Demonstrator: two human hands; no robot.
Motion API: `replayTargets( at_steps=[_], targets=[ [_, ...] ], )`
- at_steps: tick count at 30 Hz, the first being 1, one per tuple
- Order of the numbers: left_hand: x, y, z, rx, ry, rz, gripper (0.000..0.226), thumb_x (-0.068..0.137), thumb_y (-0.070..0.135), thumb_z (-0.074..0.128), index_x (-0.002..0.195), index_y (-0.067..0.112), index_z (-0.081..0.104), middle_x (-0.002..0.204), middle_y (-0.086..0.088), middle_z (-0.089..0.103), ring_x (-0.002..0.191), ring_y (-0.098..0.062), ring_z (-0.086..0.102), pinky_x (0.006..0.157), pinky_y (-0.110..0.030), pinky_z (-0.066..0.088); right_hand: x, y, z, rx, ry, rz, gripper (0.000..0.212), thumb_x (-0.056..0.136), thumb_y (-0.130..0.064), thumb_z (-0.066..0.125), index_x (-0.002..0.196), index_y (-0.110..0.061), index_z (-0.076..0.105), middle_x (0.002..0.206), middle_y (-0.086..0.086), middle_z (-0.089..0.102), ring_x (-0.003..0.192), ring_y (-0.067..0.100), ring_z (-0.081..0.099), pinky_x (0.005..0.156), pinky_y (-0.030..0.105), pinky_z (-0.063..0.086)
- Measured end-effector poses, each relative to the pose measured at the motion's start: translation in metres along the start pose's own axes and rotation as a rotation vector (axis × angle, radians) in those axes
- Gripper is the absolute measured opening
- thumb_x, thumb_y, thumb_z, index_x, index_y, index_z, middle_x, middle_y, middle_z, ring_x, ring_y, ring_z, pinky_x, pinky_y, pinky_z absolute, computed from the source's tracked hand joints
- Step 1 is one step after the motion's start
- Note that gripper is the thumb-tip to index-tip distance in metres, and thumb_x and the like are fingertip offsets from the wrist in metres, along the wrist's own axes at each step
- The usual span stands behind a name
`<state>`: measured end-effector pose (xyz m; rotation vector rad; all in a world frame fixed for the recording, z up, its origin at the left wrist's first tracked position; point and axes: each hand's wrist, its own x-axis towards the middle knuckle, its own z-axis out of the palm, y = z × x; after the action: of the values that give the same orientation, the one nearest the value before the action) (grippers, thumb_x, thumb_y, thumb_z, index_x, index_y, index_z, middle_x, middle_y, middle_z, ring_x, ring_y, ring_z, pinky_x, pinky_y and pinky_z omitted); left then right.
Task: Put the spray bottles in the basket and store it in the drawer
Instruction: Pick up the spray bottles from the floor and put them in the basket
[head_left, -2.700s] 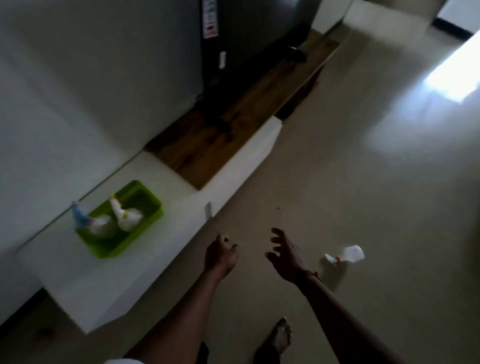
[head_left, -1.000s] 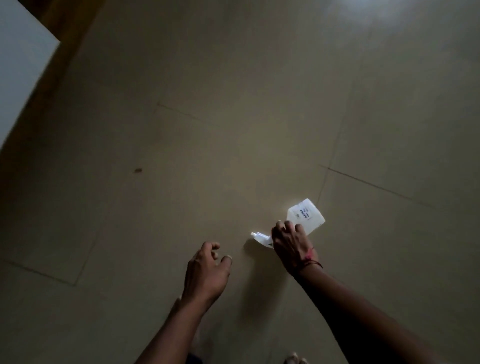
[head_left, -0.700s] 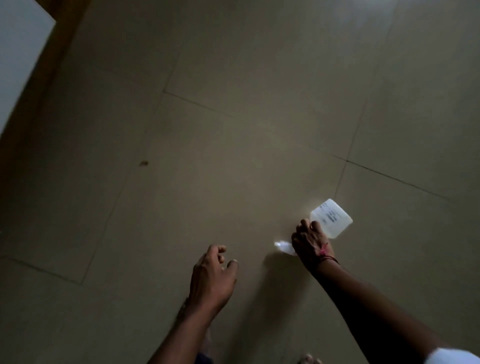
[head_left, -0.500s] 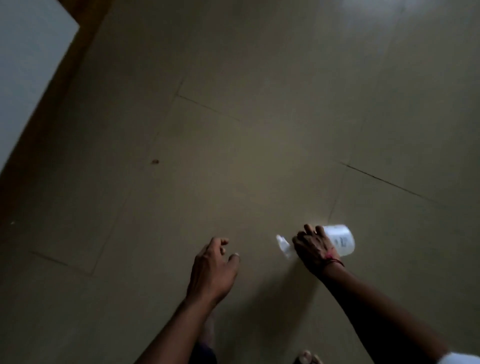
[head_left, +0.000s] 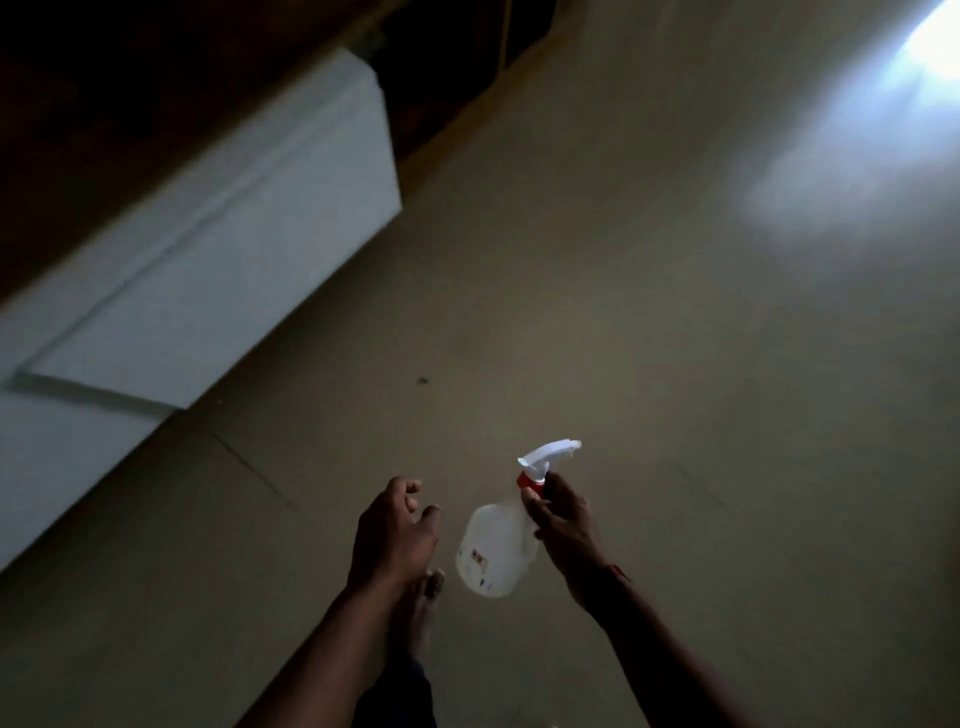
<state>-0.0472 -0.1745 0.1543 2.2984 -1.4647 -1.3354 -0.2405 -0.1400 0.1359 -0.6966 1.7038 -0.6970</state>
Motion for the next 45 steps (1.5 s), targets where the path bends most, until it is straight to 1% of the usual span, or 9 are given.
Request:
replayTargets(
  at_steps=[4,8,12,19,25,29,36,40,45],
  targets=[
    [-0.037,0.000,-0.108,-0.112,0.135,-0.046,0.037,0.082,0.028,0.063,0.117,0.018,0.057,0.112,-0.005,0.067,0.100,-0.022,0.062,0.078,-0.026,0.042,-0.048,-0.111,0.046,0.009,-0.121,-0.057,0.021,0.095,-0.022,0.056,0.113,-0.030,0.063,0.105,-0.003,0.071,0.090,0.011,0.066,0.063,0.019,0.051],
    [-0.065,-0.004,-0.220,-0.215,0.261,-0.087,0.038,0.082,0.031,0.062,0.118,0.018,0.057,0.112,-0.006,0.066,0.088,-0.015,0.056,0.073,-0.026,0.039,-0.092,-0.210,0.107,-0.031,-0.231,-0.123,0.017,0.094,-0.025,0.056,0.107,-0.032,0.064,0.103,-0.002,0.071,0.097,0.020,0.067,0.079,0.041,0.056],
    [-0.082,-0.003,-0.328,-0.323,0.383,-0.084,0.039,0.084,0.029,0.061,0.120,0.017,0.057,0.113,-0.006,0.066,0.097,-0.021,0.060,0.076,-0.026,0.039,-0.125,-0.298,0.176,-0.015,-0.276,-0.177,0.015,0.093,-0.021,0.059,0.103,-0.030,0.065,0.093,-0.009,0.071,0.087,0.011,0.066,0.068,0.029,0.058],
    [-0.112,-0.037,-0.473,-0.414,0.554,-0.112,0.038,0.085,0.033,0.062,0.118,0.016,0.057,0.110,-0.005,0.065,0.098,-0.022,0.062,0.074,-0.025,0.041,-0.180,-0.391,0.296,0.011,-0.398,-0.246,0.015,0.090,-0.022,0.064,0.097,-0.035,0.063,0.104,-0.006,0.069,0.101,0.016,0.065,0.083,0.041,0.058],
    [-0.128,-0.089,-0.536,-0.491,0.630,-0.236,0.040,0.085,0.032,0.063,0.121,0.018,0.056,0.112,-0.006,0.066,0.099,-0.019,0.061,0.077,-0.025,0.043,-0.211,-0.429,0.386,-0.066,-0.496,-0.314,0.018,0.088,-0.022,0.067,0.101,-0.033,0.062,0.112,-0.006,0.066,0.110,0.021,0.059,0.085,0.049,0.057],
    [-0.124,-0.123,-0.562,-0.534,0.668,-0.316,0.039,0.084,0.030,0.066,0.119,0.015,0.058,0.111,-0.010,0.069,0.099,-0.021,0.063,0.079,-0.024,0.045,-0.211,-0.446,0.448,-0.140,-0.501,-0.379,0.022,0.084,-0.033,0.071,0.104,-0.035,0.063,0.112,-0.005,0.069,0.106,0.019,0.063,0.073,0.042,0.061],
    [-0.088,-0.166,-0.610,-0.564,0.664,-0.447,0.037,0.085,0.029,0.066,0.118,0.014,0.057,0.113,-0.010,0.068,0.104,-0.022,0.062,0.082,-0.023,0.041,-0.174,-0.466,0.557,-0.241,-0.561,-0.327,0.019,0.084,-0.024,0.072,0.102,-0.028,0.068,0.110,-0.001,0.071,0.105,0.019,0.064,0.089,0.053,0.055],
    [-0.058,-0.186,-0.634,-0.533,0.613,-0.505,0.042,0.085,0.029,0.066,0.123,0.012,0.056,0.118,-0.011,0.066,0.108,-0.024,0.061,0.085,-0.025,0.042,-0.142,-0.471,0.609,-0.259,-0.526,-0.300,0.028,0.082,-0.013,0.073,0.110,-0.011,0.067,0.112,0.009,0.071,0.104,0.022,0.066,0.088,0.053,0.056],
    [-0.023,-0.212,-0.656,-0.523,0.662,-0.511,0.039,0.085,0.028,0.066,0.120,0.011,0.059,0.120,-0.013,0.067,0.110,-0.030,0.062,0.082,-0.026,0.042,-0.112,-0.473,0.656,-0.323,-0.597,-0.299,0.036,0.083,-0.010,0.072,0.117,-0.013,0.066,0.116,0.004,0.069,0.106,0.018,0.065,0.095,0.046,0.054]
  ],
)
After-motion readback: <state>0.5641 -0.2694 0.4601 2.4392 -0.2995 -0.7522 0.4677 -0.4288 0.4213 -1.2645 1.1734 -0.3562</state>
